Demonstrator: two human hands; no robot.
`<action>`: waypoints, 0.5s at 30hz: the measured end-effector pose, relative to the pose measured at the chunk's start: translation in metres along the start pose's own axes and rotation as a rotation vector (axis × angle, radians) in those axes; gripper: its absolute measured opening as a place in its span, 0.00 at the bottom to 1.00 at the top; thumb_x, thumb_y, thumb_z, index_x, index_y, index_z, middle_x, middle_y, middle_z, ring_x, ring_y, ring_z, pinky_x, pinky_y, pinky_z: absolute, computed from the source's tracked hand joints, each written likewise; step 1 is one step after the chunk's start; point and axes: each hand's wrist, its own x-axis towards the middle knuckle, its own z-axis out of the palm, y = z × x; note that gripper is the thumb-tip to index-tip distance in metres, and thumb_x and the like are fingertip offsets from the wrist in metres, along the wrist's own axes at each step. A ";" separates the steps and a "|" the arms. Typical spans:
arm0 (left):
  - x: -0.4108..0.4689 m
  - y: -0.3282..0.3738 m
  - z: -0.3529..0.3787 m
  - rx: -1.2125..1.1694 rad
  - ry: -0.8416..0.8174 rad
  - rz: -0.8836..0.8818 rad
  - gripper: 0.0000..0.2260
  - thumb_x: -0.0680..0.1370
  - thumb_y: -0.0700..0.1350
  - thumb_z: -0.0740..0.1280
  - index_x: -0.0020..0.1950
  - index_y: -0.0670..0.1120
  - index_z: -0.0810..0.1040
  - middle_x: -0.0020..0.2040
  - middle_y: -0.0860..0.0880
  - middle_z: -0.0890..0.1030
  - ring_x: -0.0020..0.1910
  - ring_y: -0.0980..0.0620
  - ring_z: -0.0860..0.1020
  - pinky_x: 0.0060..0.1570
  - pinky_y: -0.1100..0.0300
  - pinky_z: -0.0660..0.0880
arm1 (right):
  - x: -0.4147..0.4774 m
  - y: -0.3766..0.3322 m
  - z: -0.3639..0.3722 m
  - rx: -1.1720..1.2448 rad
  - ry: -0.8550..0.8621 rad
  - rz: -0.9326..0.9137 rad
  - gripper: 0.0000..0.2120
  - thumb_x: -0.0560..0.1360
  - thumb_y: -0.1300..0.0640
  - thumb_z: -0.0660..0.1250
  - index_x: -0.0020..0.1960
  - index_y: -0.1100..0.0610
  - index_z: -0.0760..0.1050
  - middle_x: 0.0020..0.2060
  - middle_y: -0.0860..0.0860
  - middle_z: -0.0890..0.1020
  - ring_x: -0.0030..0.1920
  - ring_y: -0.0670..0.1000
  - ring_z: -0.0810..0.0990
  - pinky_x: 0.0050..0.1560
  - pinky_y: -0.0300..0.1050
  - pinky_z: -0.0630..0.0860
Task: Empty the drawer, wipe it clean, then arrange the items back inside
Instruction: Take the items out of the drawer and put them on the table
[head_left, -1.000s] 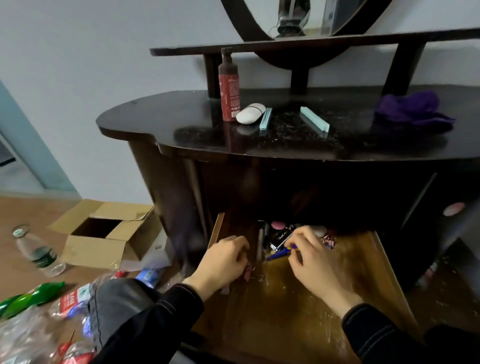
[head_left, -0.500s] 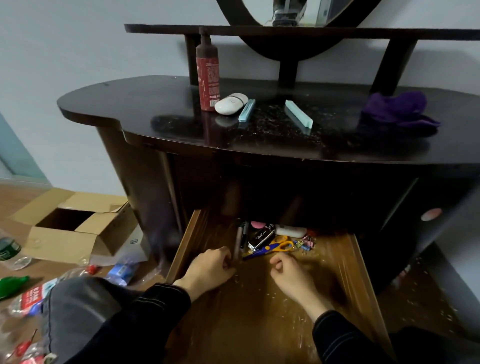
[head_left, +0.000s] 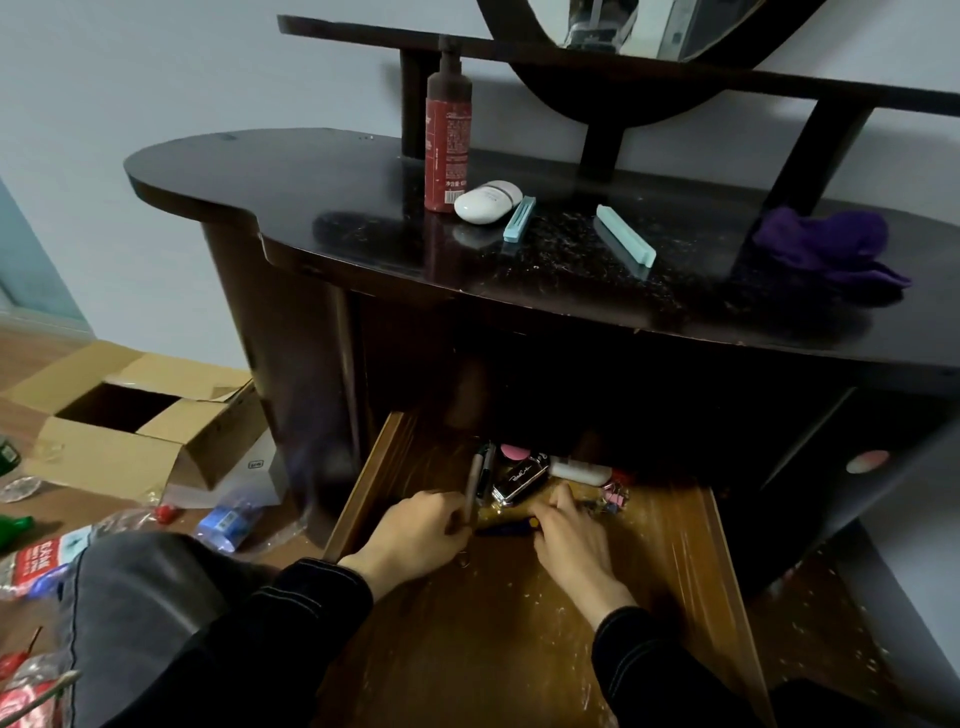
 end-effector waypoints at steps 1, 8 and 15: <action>0.000 0.001 -0.001 -0.006 0.006 0.000 0.04 0.79 0.50 0.66 0.52 0.53 0.78 0.47 0.56 0.78 0.41 0.56 0.78 0.36 0.64 0.75 | -0.001 0.000 0.000 -0.018 0.008 -0.015 0.19 0.80 0.54 0.66 0.70 0.49 0.72 0.63 0.50 0.67 0.49 0.48 0.77 0.46 0.39 0.80; -0.005 0.007 -0.011 -0.141 -0.006 -0.022 0.07 0.81 0.50 0.65 0.54 0.50 0.80 0.46 0.53 0.82 0.39 0.54 0.81 0.41 0.53 0.80 | -0.001 0.008 -0.026 0.048 0.127 -0.040 0.13 0.76 0.44 0.68 0.59 0.46 0.77 0.57 0.45 0.74 0.60 0.48 0.71 0.56 0.42 0.75; -0.005 0.021 -0.013 -0.655 -0.044 -0.089 0.13 0.82 0.56 0.63 0.49 0.48 0.80 0.33 0.50 0.79 0.28 0.54 0.75 0.29 0.58 0.72 | -0.024 -0.021 -0.038 0.747 -0.071 -0.063 0.06 0.74 0.45 0.72 0.47 0.43 0.76 0.44 0.41 0.81 0.46 0.38 0.81 0.42 0.35 0.77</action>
